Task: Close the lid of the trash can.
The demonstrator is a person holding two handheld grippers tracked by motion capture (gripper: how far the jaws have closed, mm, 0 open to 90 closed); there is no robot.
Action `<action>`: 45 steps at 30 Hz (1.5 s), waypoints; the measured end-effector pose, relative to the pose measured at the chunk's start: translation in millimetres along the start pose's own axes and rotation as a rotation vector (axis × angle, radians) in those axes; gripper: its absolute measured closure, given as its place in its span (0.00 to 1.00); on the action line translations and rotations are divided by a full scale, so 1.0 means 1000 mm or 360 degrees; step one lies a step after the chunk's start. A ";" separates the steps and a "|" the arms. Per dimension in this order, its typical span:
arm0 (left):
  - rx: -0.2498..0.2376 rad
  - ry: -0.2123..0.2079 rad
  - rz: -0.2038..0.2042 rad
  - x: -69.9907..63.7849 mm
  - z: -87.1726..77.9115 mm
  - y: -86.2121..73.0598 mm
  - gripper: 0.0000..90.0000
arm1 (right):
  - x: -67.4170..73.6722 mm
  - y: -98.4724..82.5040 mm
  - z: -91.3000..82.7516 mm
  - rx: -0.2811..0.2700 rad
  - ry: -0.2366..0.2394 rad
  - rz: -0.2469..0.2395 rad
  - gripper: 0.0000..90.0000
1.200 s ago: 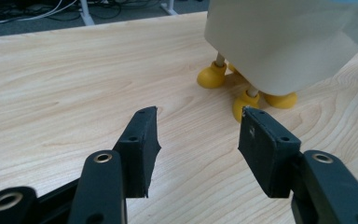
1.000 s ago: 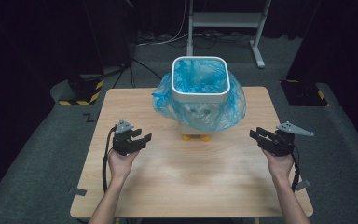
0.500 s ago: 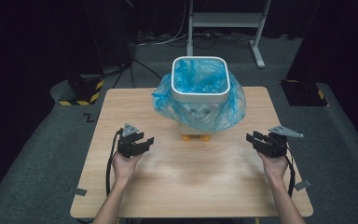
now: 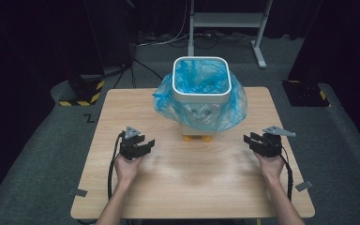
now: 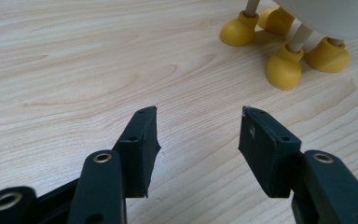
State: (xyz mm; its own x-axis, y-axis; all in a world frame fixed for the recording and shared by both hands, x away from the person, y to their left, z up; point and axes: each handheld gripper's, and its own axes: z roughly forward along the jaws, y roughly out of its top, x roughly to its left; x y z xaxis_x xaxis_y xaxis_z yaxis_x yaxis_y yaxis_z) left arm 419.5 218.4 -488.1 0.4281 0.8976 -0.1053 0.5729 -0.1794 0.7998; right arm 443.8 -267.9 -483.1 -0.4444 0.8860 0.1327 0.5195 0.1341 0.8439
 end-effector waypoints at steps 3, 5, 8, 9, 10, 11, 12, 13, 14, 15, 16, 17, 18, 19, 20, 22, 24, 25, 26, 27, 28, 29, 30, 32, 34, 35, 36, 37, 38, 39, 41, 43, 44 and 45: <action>-0.0001 0.0013 -0.0004 0.000 0.004 -0.002 0.52 | 0.000 -0.002 0.004 0.0016 -0.0012 -0.0010 0.66; 0.0009 0.0021 -0.0006 0.001 0.007 -0.003 0.52 | 0.000 -0.003 0.008 0.0034 -0.0030 -0.0026 0.66; 0.0025 0.0038 -0.0003 0.002 0.011 -0.005 0.52 | -0.001 -0.005 0.013 0.0056 -0.0046 -0.0039 0.66; 0.0022 0.0038 -0.0010 0.001 0.012 -0.006 0.52 | -0.001 -0.006 0.014 0.0061 -0.0049 -0.0041 0.65; 0.0021 0.0044 -0.0011 0.002 0.014 -0.006 0.52 | -0.001 -0.006 0.016 0.0071 -0.0054 -0.0040 0.65; 0.0021 0.0050 -0.0005 0.002 0.015 -0.007 0.52 | -0.002 -0.007 0.017 0.0078 -0.0062 -0.0049 0.65; 0.0021 0.0056 -0.0004 0.002 0.016 -0.007 0.52 | -0.002 -0.007 0.018 0.0082 -0.0067 -0.0051 0.65; 0.0022 0.0063 0.0000 0.002 0.017 -0.007 0.52 | -0.002 -0.008 0.020 0.0088 -0.0074 -0.0055 0.65; 0.0022 0.0066 -0.0002 0.001 0.018 -0.007 0.52 | -0.002 -0.008 0.021 0.0091 -0.0076 -0.0058 0.65; 0.0024 0.0071 0.0002 0.002 0.019 -0.007 0.52 | -0.002 -0.008 0.021 0.0097 -0.0080 -0.0056 0.65; 0.0024 0.0076 0.0001 0.002 0.020 -0.008 0.52 | -0.002 -0.009 0.023 0.0098 -0.0082 -0.0064 0.65; 0.0025 0.0080 0.0000 0.002 0.021 -0.008 0.52 | -0.002 -0.009 0.023 0.0101 -0.0085 -0.0060 0.65; 0.0028 0.0083 0.0001 0.002 0.022 -0.008 0.52 | -0.002 -0.010 0.024 0.0108 -0.0091 -0.0060 0.65; 0.0031 0.0081 -0.0009 0.002 0.023 -0.009 0.52 | -0.003 -0.010 0.025 0.0108 -0.0091 -0.0062 0.65; 0.0034 0.0084 -0.0011 0.002 0.024 -0.009 0.52 | -0.003 -0.010 0.026 0.0114 -0.0097 -0.0062 0.65; 0.0035 0.0089 -0.0009 0.002 0.026 -0.010 0.52 | -0.003 -0.011 0.027 0.0120 -0.0107 -0.0075 0.65; 0.0038 0.0099 0.0000 0.002 0.028 -0.010 0.52 | -0.003 -0.011 0.029 0.0127 -0.0114 -0.0081 0.64; 0.0038 0.0102 -0.0001 0.002 0.029 -0.010 0.52 | -0.003 -0.012 0.029 0.0132 -0.0118 -0.0075 0.64; 0.0039 0.0100 -0.0005 0.002 0.029 -0.010 0.52 | -0.002 -0.012 0.030 0.0137 -0.0122 -0.0076 0.64; 0.0041 0.0104 -0.0005 0.002 0.030 -0.011 0.52 | -0.002 -0.012 0.030 0.0143 -0.0126 -0.0080 0.64; 0.0044 0.0107 -0.0006 0.003 0.031 -0.011 0.52 | -0.002 -0.013 0.031 0.0149 -0.0130 -0.0076 0.64; 0.0047 0.0109 -0.0009 0.003 0.032 -0.011 0.52 | -0.002 -0.013 0.032 0.0150 -0.0132 -0.0086 0.64; 0.0051 0.0113 -0.0007 0.003 0.032 -0.011 0.52 | -0.003 -0.013 0.033 0.0154 -0.0135 -0.0093 0.64; 0.0055 0.0119 -0.0005 0.004 0.034 -0.012 0.52 | -0.002 -0.014 0.034 0.0161 -0.0141 -0.0094 0.64; 0.0060 0.0128 -0.0007 0.004 0.035 -0.013 0.52 | -0.002 -0.014 0.035 0.0166 -0.0149 -0.0098 0.64; 0.0060 0.0130 -0.0006 0.004 0.036 -0.013 0.52 | -0.003 -0.014 0.036 0.0166 -0.0150 -0.0106 0.64; 0.0059 0.0132 -0.0008 0.004 0.037 -0.013 0.52 | -0.003 -0.015 0.036 0.0168 -0.0152 -0.0104 0.64; 0.0061 0.0136 -0.0007 0.004 0.038 -0.014 0.52 | -0.002 -0.015 0.036 0.0171 -0.0156 -0.0099 0.64; 0.0060 0.0139 -0.0003 0.005 0.038 -0.014 0.52 | -0.003 -0.015 0.037 0.0174 -0.0160 -0.0100 0.64; 0.0061 0.0141 -0.0003 0.004 0.039 -0.014 0.52 | -0.003 -0.015 0.037 0.0175 -0.0163 -0.0103 0.64; 0.0064 0.0147 -0.0004 0.004 0.041 -0.015 0.52 | -0.003 -0.015 0.038 0.0180 -0.0167 -0.0108 0.63; 0.0081 0.0152 0.0009 0.005 0.042 -0.015 0.52 | -0.003 -0.016 0.039 0.0191 -0.0173 -0.0099 0.63; 0.0083 0.0153 0.0004 0.004 0.042 -0.015 0.52 | -0.003 -0.016 0.040 0.0192 -0.0177 -0.0108 0.63; 0.0080 0.0153 0.0011 0.005 0.042 -0.015 0.52 | -0.003 -0.016 0.040 0.0197 -0.0179 -0.0108 0.63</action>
State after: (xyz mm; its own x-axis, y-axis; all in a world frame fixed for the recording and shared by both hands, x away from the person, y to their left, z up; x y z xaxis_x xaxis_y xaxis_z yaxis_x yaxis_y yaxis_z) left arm 442.3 208.2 -525.8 0.3646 0.9303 -0.0407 0.6056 -0.2037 0.7693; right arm 466.2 -255.1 -518.4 -0.4004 0.9163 0.0130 0.5801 0.2425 0.7776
